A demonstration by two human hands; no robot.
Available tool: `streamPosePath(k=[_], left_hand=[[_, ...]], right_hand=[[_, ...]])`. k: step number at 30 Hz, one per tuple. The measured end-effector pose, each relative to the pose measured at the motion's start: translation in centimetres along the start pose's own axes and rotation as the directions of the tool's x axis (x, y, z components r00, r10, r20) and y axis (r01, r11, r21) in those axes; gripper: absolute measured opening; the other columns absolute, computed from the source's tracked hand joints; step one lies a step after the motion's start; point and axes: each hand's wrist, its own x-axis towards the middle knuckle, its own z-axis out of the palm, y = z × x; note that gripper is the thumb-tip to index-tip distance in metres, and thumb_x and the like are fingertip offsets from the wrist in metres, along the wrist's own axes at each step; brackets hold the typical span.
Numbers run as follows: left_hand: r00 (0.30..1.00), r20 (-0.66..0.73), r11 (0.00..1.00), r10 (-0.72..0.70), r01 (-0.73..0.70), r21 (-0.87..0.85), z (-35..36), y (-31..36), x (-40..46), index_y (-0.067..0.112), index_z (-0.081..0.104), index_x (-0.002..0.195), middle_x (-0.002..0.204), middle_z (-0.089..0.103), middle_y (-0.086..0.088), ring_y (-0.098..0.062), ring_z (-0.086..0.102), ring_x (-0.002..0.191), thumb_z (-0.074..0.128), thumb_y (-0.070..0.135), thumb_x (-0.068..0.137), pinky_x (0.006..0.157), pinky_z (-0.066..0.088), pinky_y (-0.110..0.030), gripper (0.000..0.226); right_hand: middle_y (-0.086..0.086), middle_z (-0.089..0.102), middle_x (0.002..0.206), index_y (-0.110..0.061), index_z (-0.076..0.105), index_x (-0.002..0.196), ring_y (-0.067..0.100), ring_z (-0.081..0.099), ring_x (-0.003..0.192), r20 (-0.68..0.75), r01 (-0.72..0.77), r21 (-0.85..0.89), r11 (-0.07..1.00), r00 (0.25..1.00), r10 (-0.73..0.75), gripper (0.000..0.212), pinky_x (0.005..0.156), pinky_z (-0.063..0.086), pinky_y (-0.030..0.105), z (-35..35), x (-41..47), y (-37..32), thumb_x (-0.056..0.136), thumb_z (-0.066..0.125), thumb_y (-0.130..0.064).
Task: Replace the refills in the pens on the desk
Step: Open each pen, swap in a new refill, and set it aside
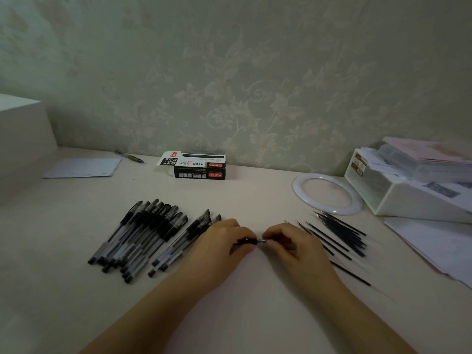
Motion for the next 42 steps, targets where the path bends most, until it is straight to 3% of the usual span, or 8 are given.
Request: streamPosePath(k=[5,13,21,25,28,31,35,42], left_hand=[[1.000,0.000,1.000,0.013,-0.013,0.000,-0.2,0.3,0.4,0.028,0.072,0.104,0.086,0.060,0.006,-0.008,0.053,0.081,0.060,0.029,0.093,0.075,0.046,-0.031,0.016],[0.998,0.032,0.997,0.048,-0.050,0.056,0.0,0.6,-0.1,0.021,0.072,0.103,0.086,0.056,0.002,-0.012,0.051,0.082,0.054,0.028,0.097,0.072,0.045,-0.037,0.020],[0.997,0.036,0.996,0.075,-0.077,0.051,0.0,0.7,0.0,0.017,0.073,0.101,0.082,0.057,0.001,-0.011,0.050,0.075,0.057,0.024,0.095,0.068,0.044,-0.035,0.018],[1.000,-0.005,0.999,0.022,-0.022,0.041,0.3,1.0,0.0,0.022,0.073,0.100,0.082,0.055,0.001,-0.008,0.051,0.074,0.059,0.025,0.094,0.070,0.045,-0.034,0.016],[0.996,-0.079,0.999,-0.031,0.034,0.042,0.3,1.5,-0.1,0.024,0.069,0.107,0.089,0.053,0.007,-0.007,0.052,0.076,0.059,0.027,0.094,0.070,0.048,-0.030,0.017],[0.988,-0.150,0.984,-0.040,0.066,0.167,-0.4,1.8,-0.2,0.029,0.057,0.112,0.093,0.052,0.010,-0.011,0.053,0.080,0.055,0.030,0.095,0.067,0.048,-0.030,0.017],[0.977,-0.165,0.922,-0.135,0.185,0.341,-1.2,1.5,-0.3,0.027,0.045,0.103,0.092,0.050,0.008,-0.014,0.046,0.082,0.047,0.029,0.097,0.067,0.041,-0.027,0.007],[0.963,-0.142,0.884,-0.228,0.265,0.385,-1.3,1.0,-0.5,0.023,0.044,0.100,0.095,0.048,0.005,-0.014,0.046,0.082,0.048,0.020,0.096,0.065,0.043,-0.026,0.007]], right_hand=[[-0.015,0.074,0.087,-0.029,0.075,0.087,0.001,0.069,0.084,0.014,-0.067,0.105,0.992,0.998,0.066,0.018,0.074,0.048,0.009,-0.4,0.4,0.2,0.084,0.072,-0.011],[-0.009,0.076,0.085,-0.027,0.078,0.084,0.005,0.071,0.082,0.079,-0.142,0.219,0.965,0.989,0.127,0.019,0.076,0.051,0.012,-0.5,0.2,0.6,0.083,0.073,-0.008],[-0.007,0.076,0.085,-0.024,0.078,0.086,0.006,0.071,0.082,0.104,-0.125,0.242,0.962,0.989,0.103,0.017,0.076,0.052,0.014,-0.6,0.2,0.8,0.083,0.073,-0.007],[-0.011,0.074,0.088,-0.024,0.075,0.090,0.004,0.069,0.083,0.073,-0.097,0.174,0.980,0.994,0.086,0.016,0.076,0.050,0.014,-0.3,0.2,0.6,0.087,0.070,-0.009],[-0.013,0.071,0.096,-0.028,0.070,0.105,0.004,0.067,0.085,0.021,-0.097,0.133,0.986,0.995,0.095,0.023,0.076,0.052,0.016,-0.2,0.2,0.6,0.089,0.067,-0.012],[-0.015,0.065,0.105,-0.034,0.064,0.114,0.000,0.063,0.083,-0.013,-0.118,0.076,0.990,0.993,0.119,0.027,0.073,0.049,0.011,-0.2,0.1,0.6,0.090,0.068,-0.023],[-0.017,0.064,0.104,-0.034,0.065,0.113,-0.003,0.062,0.081,-0.026,-0.141,0.015,0.990,0.990,0.142,0.024,0.070,0.046,0.007,-0.1,0.1,0.5,0.089,0.069,-0.028],[-0.015,0.064,0.104,-0.032,0.067,0.109,-0.001,0.061,0.082,-0.013,-0.138,0.010,0.990,0.990,0.138,0.021,0.073,0.048,0.010,-0.2,0.1,0.3,0.089,0.068,-0.025]])
